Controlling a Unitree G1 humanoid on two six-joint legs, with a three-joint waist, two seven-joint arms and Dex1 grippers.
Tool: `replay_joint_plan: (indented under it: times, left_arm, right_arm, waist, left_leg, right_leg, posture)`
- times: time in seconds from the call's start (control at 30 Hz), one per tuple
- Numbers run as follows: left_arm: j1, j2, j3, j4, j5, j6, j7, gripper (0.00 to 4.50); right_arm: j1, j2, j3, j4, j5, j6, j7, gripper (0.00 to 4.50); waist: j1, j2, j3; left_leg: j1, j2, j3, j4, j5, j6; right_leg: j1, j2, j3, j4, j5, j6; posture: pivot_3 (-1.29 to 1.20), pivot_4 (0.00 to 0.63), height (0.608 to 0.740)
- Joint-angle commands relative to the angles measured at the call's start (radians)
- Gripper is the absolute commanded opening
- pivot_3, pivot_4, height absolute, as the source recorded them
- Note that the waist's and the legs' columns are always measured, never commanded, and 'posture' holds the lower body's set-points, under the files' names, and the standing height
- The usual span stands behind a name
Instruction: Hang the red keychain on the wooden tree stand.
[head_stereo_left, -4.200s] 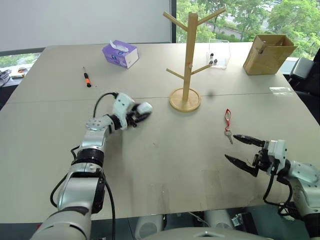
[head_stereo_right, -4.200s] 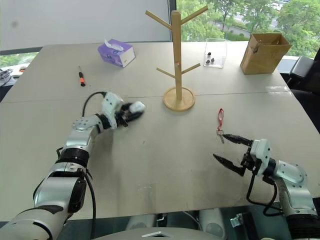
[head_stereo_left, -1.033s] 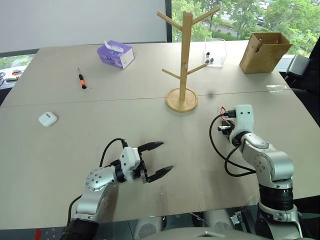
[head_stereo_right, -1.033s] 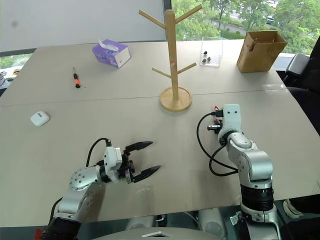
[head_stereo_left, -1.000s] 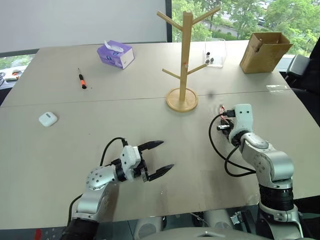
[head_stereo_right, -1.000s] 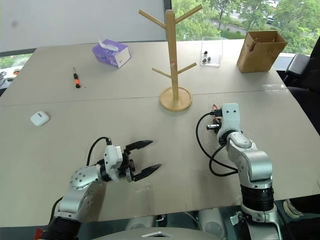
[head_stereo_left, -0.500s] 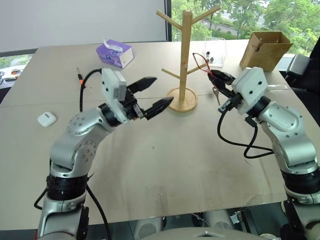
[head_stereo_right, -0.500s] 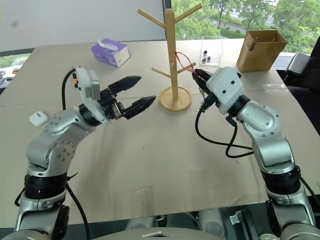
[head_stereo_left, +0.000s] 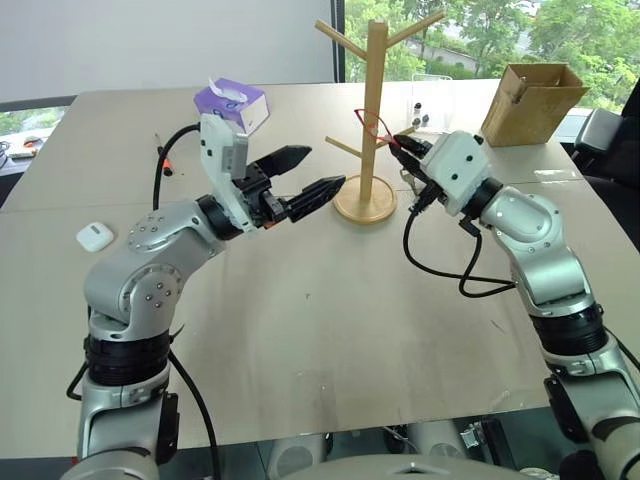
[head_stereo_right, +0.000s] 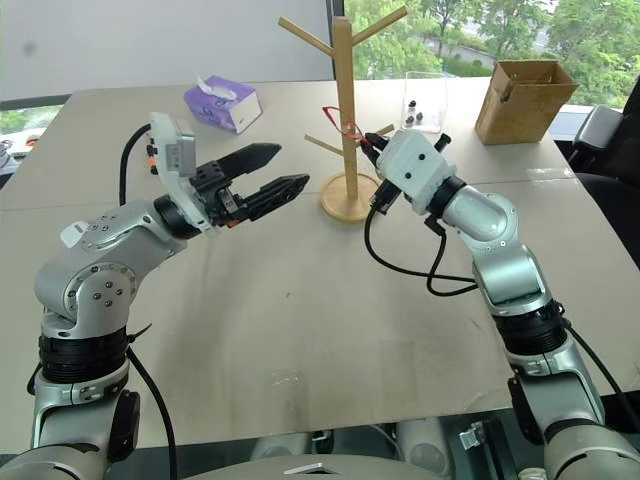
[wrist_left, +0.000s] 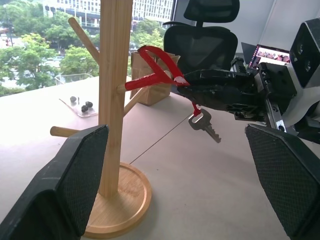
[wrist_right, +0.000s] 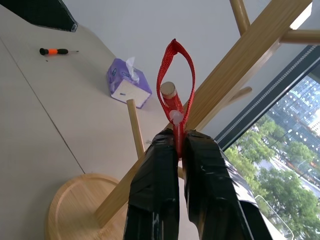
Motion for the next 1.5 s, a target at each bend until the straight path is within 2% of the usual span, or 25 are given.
replay_joint_plan:
  times: [0.03, 0.4, 0.53, 0.63, 0.67, 0.7, 0.83, 0.93, 1.13, 1.3, 1.5]
  left_arm:
    - [-0.009, 0.012, 0.015, -0.036, 0.007, -0.008, -0.003, 4.5]
    - [-0.046, 0.015, 0.022, -0.05, 0.014, -0.009, 0.003, 4.5]
    - [-0.053, 0.011, 0.02, -0.052, 0.014, -0.007, 0.007, 4.5]
    - [-0.056, 0.007, 0.017, -0.056, 0.028, -0.022, 0.008, 4.5]
    - [-0.057, 0.005, 0.016, -0.057, 0.031, -0.024, 0.011, 4.5]
    - [-0.059, 0.002, 0.009, -0.055, 0.055, -0.035, 0.024, 4.5]
    - [-0.053, -0.034, -0.015, -0.036, 0.176, -0.087, 0.119, 4.5]
    - [-0.018, -0.087, -0.035, 0.005, 0.289, -0.109, 0.236, 4.5]
    - [0.074, -0.206, -0.043, 0.084, 0.442, -0.222, 0.361, 4.5]
    - [0.175, -0.299, -0.033, 0.179, 0.569, -0.359, 0.47, 4.5]
    - [0.281, -0.357, 0.017, 0.305, 0.663, -0.539, 0.564, 4.5]
  right_arm:
    - [-0.017, 0.015, -0.007, -0.004, -0.014, -0.028, -0.012, 0.06]
    - [-0.028, 0.061, -0.03, 0.087, -0.039, -0.053, -0.051, 0.06]
    - [-0.033, 0.073, -0.039, 0.109, -0.03, -0.066, -0.052, 1.54]
    - [-0.034, 0.085, -0.049, 0.119, -0.027, -0.077, -0.068, 3.15]
    - [-0.033, 0.09, -0.054, 0.119, -0.02, -0.075, -0.071, 3.42]
    - [-0.026, 0.101, -0.068, 0.112, 0.001, -0.064, -0.075, 3.88]
    - [0.026, 0.125, -0.153, 0.109, 0.066, -0.014, -0.111, 3.88]
    - [0.076, 0.139, -0.266, 0.152, 0.114, 0.023, -0.188, 3.88]
    - [0.143, 0.157, -0.427, 0.251, 0.203, 0.032, -0.269, 3.88]
    - [0.204, 0.156, -0.493, 0.331, 0.226, -0.023, -0.298, 3.88]
    - [0.281, 0.16, -0.478, 0.37, 0.211, -0.124, -0.288, 3.88]
  waist:
    - [0.0, 0.0, 0.0]
    - [0.0, 0.0, 0.0]
    - [0.0, 0.0, 0.0]
    - [-0.001, 0.0, 0.0]
    - [-0.001, 0.0, 0.0]
    - [-0.001, 0.0, 0.0]
    - [0.003, 0.0, 0.0]
    - [0.009, 0.0, 0.0]
    - [0.002, 0.0, 0.0]
    - [-0.002, 0.0, 0.0]
    - [-0.001, 0.0, -0.001]
  left_leg:
    - [0.0, 0.0, 0.0, 0.0, 0.0, 0.0]
    - [0.0, 0.0, 0.0, 0.0, 0.0, 0.0]
    - [0.0, 0.0, 0.001, 0.0, 0.0, 0.0]
    - [0.0, 0.0, 0.0, 0.0, 0.0, 0.0]
    - [0.0, 0.0, 0.0, 0.0, 0.0, 0.0]
    - [0.0, 0.0, 0.0, 0.0, 0.0, 0.0]
    - [0.0, 0.0, 0.001, 0.0, 0.0, 0.0]
    - [0.001, 0.0, 0.0, 0.0, 0.0, 0.0]
    - [0.001, -0.001, 0.002, 0.0, 0.0, 0.0]
    - [0.002, 0.0, 0.003, -0.001, -0.001, 0.002]
    - [0.002, 0.0, 0.005, -0.001, -0.003, 0.004]
  right_leg:
    - [0.0, 0.0, 0.0, 0.0, 0.0, -0.001]
    - [0.0, 0.0, 0.0, 0.0, 0.001, -0.001]
    - [0.0, 0.0, 0.0, 0.0, 0.001, -0.001]
    - [0.0, 0.0, 0.0, 0.0, 0.001, -0.001]
    - [0.0, 0.0, 0.0, 0.0, 0.001, -0.001]
    - [0.0, 0.0, 0.0, 0.0, 0.001, -0.001]
    - [0.0, 0.0, 0.001, 0.0, 0.001, -0.001]
    - [0.001, -0.001, 0.0, 0.0, 0.001, -0.001]
    - [0.001, -0.001, 0.002, 0.001, 0.001, -0.001]
    - [0.0, 0.0, 0.004, 0.001, 0.001, -0.001]
    - [0.0, -0.001, 0.005, 0.001, 0.001, -0.001]
  posture:
    - [0.0, 0.15, 0.74]
    - [0.0, 0.15, 0.74]
    - [0.0, 0.15, 0.74]
    - [0.0, 0.15, 0.74]
    - [0.0, 0.15, 0.74]
    - [0.0, 0.15, 0.74]
    - [0.0, 0.15, 0.74]
    - [0.0, 0.15, 0.74]
    - [0.0, 0.15, 0.74]
    - [0.0, 0.15, 0.74]
    - [0.0, 0.15, 0.74]
